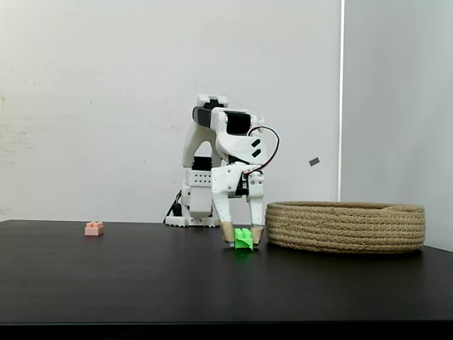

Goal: Place the lego blocks in the tray

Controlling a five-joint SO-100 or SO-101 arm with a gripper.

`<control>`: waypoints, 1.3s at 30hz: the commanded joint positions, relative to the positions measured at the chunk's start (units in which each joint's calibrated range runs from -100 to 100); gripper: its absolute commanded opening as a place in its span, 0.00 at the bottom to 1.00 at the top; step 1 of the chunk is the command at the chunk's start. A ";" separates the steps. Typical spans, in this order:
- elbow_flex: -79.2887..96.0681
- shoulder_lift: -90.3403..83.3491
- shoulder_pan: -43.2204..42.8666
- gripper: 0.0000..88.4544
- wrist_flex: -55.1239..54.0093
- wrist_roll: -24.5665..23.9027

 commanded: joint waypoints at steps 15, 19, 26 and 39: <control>-10.63 -23.71 -4.48 0.00 6.27 0.44; -7.80 -26.98 -10.17 0.00 6.35 -0.59; -4.34 -31.37 -18.75 0.00 7.26 -3.13; 1.59 -36.18 -14.79 0.40 10.10 -3.52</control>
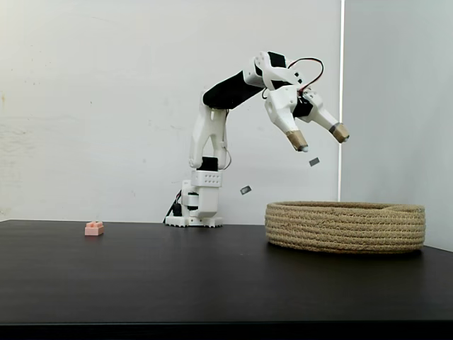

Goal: Place the lego blocks in the tray

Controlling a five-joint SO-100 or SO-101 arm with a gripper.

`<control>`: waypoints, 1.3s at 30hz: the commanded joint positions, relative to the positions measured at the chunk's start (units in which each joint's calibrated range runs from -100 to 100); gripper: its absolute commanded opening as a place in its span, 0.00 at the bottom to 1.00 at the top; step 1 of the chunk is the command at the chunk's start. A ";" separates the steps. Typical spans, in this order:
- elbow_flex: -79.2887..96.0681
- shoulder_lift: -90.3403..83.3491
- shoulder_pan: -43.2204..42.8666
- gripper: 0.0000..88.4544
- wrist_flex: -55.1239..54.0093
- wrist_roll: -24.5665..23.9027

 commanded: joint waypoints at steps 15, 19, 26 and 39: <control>30.07 -22.14 45.26 0.37 2.27 11.38; 37.28 -21.88 54.65 0.36 -2.65 16.17; 41.20 -17.41 63.81 0.36 -9.23 23.93; 36.28 -4.17 68.83 0.35 -14.56 32.23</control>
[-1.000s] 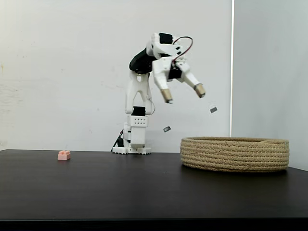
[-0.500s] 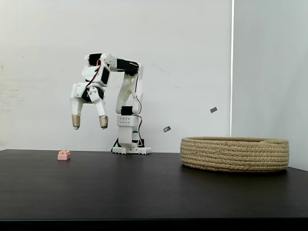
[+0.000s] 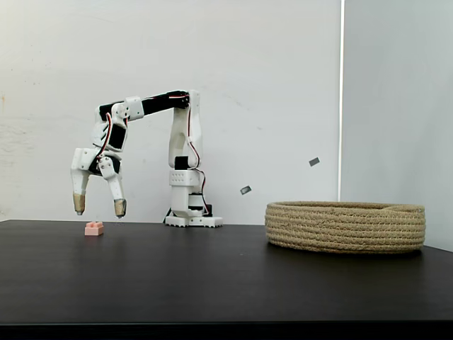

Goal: Place the lego blocks in the tray

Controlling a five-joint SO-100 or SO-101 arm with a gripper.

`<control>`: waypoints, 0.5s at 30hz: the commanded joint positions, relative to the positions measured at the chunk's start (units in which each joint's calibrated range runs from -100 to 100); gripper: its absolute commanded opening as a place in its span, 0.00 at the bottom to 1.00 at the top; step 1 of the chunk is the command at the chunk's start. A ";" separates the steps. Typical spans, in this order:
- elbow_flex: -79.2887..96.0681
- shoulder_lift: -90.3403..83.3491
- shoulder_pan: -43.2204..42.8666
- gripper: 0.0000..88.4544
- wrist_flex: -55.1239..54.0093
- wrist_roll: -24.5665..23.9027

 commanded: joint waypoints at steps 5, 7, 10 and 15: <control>-5.64 3.16 -2.20 0.35 -1.92 2.78; -5.64 4.11 -2.94 0.34 -2.67 3.37; -5.55 5.48 -3.77 0.33 -3.92 3.66; -4.00 8.06 -4.59 0.28 -5.84 3.32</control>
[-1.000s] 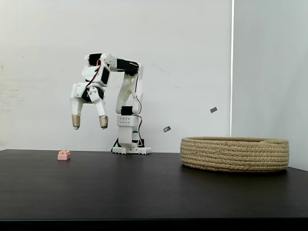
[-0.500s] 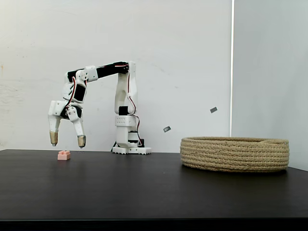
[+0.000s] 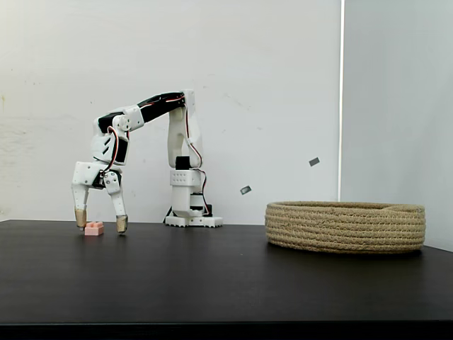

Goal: Place the lego blocks in the tray

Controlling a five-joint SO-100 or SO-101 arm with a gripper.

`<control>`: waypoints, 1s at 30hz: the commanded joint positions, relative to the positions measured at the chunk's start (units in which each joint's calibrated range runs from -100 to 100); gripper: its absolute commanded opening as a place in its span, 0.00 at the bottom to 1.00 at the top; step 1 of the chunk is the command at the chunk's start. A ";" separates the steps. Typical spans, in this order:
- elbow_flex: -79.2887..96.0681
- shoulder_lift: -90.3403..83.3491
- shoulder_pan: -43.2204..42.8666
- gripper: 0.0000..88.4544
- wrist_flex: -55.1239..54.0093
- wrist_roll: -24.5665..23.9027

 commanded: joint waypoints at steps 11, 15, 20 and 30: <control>3.33 2.16 -0.44 0.00 -8.21 -1.17; 3.69 1.81 -0.36 0.00 -8.21 -1.37; 0.59 -2.23 -2.25 0.00 -8.21 -1.81; -24.49 -12.20 -15.19 0.00 10.70 -10.55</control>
